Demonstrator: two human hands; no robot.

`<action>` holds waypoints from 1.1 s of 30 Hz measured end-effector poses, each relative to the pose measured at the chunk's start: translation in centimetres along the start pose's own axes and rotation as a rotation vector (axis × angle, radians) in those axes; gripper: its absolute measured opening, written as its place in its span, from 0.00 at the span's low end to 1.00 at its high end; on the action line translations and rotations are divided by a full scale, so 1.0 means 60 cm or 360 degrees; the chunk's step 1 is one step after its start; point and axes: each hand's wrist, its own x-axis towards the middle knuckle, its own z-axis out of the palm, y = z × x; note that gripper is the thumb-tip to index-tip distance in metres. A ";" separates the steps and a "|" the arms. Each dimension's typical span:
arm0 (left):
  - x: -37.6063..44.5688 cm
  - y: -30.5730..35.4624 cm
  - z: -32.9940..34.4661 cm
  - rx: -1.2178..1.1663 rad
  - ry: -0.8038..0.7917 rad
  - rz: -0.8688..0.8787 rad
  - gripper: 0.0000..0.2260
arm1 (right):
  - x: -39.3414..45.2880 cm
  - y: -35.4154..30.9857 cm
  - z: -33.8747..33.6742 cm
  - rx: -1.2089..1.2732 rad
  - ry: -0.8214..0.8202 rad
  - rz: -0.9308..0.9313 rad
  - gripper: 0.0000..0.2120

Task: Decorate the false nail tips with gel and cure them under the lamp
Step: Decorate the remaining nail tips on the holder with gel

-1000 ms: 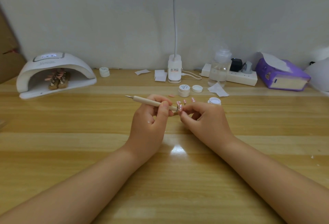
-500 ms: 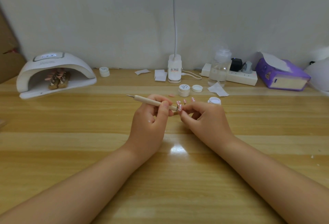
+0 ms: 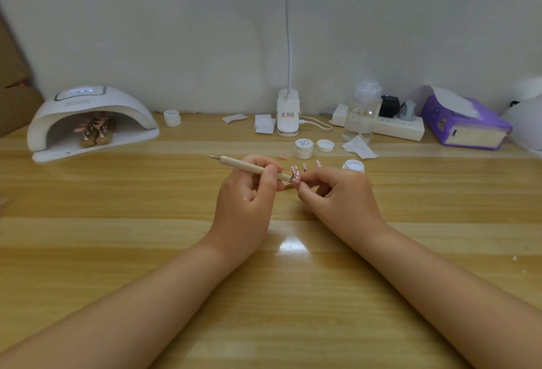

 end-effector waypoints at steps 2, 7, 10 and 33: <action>0.000 -0.001 0.001 0.0002 -0.0002 -0.0003 0.06 | 0.000 0.000 0.000 -0.0005 0.0004 -0.0005 0.04; 0.000 0.000 0.001 -0.0003 -0.0018 0.0010 0.06 | 0.000 0.003 0.001 -0.0014 0.0002 -0.0012 0.04; 0.001 0.000 0.001 0.0008 -0.0001 0.0011 0.06 | 0.000 0.004 0.002 -0.0020 0.0010 -0.0015 0.04; -0.001 0.004 0.000 -0.0050 -0.0030 0.0042 0.06 | 0.001 0.005 0.002 -0.0001 0.0027 -0.0042 0.05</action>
